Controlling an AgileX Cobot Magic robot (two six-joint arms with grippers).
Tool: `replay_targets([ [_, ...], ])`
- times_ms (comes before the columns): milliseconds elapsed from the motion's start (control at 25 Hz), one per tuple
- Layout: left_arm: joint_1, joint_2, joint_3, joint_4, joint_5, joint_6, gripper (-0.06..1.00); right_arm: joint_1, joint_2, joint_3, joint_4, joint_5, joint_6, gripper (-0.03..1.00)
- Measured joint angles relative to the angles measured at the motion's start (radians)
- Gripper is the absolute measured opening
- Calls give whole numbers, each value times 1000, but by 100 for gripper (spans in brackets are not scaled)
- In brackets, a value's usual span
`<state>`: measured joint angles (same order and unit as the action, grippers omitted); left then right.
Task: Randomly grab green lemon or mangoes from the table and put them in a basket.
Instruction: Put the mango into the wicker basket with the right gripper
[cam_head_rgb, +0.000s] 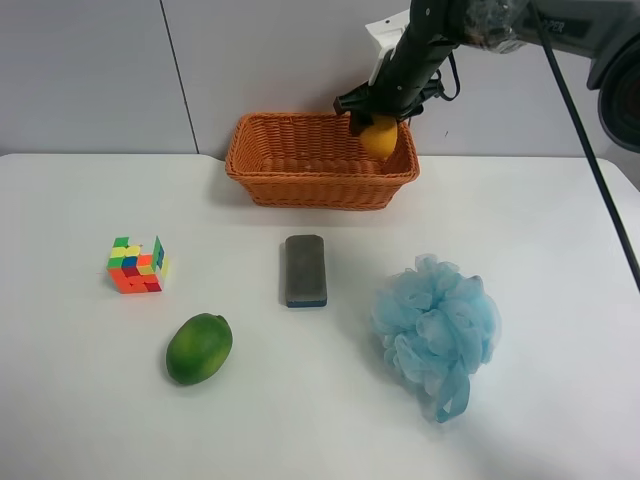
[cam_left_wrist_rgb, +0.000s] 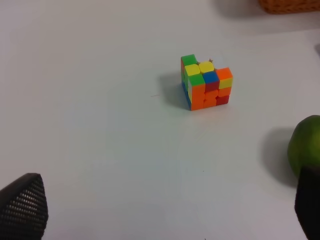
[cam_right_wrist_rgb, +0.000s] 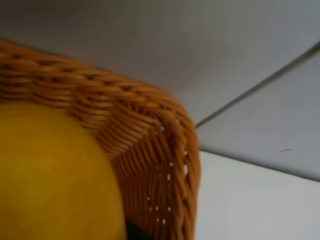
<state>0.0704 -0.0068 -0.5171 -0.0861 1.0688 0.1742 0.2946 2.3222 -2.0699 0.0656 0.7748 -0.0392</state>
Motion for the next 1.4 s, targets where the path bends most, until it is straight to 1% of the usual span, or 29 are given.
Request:
replay_targets([
  [560,0,0,0,0,0,0,99,0,28,0,25,-19,0,59],
  [600,0,0,0,0,0,0,99,0,28,0,27,-19,0,61],
  [640,0,0,0,0,0,0,99,0,28,0,32,-19,0,67],
  [680,0,0,0,0,0,0,99,0,28,0,37,-19,0,79],
  [720,0,0,0,0,0,0,99,0,28,0,43,-19,0,87],
  [760,0,0,0,0,0,0,99,0,28,0,44,-19,0,92],
  [880,0,0,0,0,0,0,99,0,28,0,48,-19,0,97],
  [1040,0,0,0,0,0,0,99,0,23,0,58,-14,0,99],
  [1160,0,0,0,0,0,0,99,0,-3,0,58,25,0,99],
  [1240,0,0,0,0,0,0,99,0,-39,0,57,74,0,99],
  [1400,0,0,0,0,0,0,99,-5,-134,-3,37,220,1,99],
])
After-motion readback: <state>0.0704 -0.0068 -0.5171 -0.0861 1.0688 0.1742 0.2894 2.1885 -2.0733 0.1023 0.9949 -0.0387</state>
